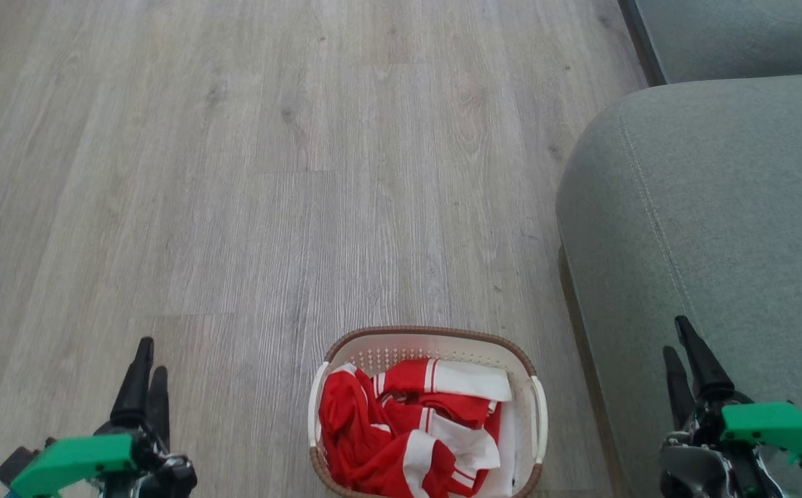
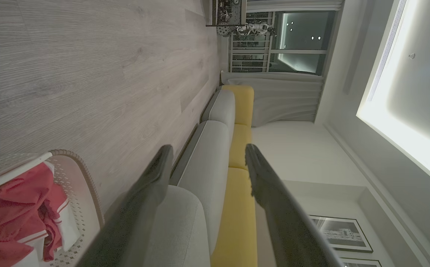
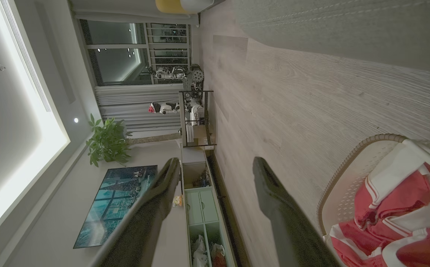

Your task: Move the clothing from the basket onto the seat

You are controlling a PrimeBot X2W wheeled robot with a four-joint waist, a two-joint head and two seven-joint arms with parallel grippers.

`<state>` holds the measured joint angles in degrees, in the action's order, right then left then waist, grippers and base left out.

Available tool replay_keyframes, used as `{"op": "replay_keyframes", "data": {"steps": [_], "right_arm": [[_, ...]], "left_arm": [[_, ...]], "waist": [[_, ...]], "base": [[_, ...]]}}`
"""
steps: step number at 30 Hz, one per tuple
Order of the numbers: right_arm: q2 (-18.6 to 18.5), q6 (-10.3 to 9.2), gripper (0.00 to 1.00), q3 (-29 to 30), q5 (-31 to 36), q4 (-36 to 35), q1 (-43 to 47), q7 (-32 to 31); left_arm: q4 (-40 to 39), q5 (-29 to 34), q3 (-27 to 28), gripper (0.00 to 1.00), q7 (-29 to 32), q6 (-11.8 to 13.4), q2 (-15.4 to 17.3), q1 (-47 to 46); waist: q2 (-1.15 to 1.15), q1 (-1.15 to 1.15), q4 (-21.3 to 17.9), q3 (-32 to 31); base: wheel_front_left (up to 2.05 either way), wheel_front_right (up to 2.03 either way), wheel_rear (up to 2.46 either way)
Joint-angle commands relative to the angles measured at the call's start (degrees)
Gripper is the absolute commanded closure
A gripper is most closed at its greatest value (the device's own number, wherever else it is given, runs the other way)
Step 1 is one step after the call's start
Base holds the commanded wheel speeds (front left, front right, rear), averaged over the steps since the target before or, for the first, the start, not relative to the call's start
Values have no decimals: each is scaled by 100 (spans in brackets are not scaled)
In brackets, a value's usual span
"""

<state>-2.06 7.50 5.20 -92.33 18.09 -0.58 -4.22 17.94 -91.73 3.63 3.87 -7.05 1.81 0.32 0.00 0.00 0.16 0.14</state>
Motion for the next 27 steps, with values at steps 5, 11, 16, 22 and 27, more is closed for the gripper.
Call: {"op": "replay_keyframes", "data": {"steps": [5, 11, 16, 22, 27], "right_arm": [[-21, 0, 0, -103, 168, -370, -262, 128], [-25, 0, 0, -201, 535, -546, -287, 232], [-27, 0, 0, -295, 892, -667, -298, 317], [-41, 0, 0, -465, 1485, -802, -322, 421], [-56, 0, 0, -574, 2029, -875, -321, 507]], "left_arm": [[-357, 195, -29, 0, -137, -7, 72, -257], [-504, 438, -59, 0, -241, -10, 91, -273], [-652, 796, -84, 0, -326, -11, 124, -280], [-819, 1337, -143, 0, -427, -13, 140, -270], [-914, 1858, -152, 0, -511, -15, 139, -257]], "waist": [[0, 0, 3, -1], [0, 0, 7, 1], [0, 0, 10, 6], [0, 0, 9, 12], [0, 0, 9, 13]], "base": [[0, 0, 0], [0, 0, 0], [0, 0, 0], [0, 0, 0], [0, 0, 0]]}}
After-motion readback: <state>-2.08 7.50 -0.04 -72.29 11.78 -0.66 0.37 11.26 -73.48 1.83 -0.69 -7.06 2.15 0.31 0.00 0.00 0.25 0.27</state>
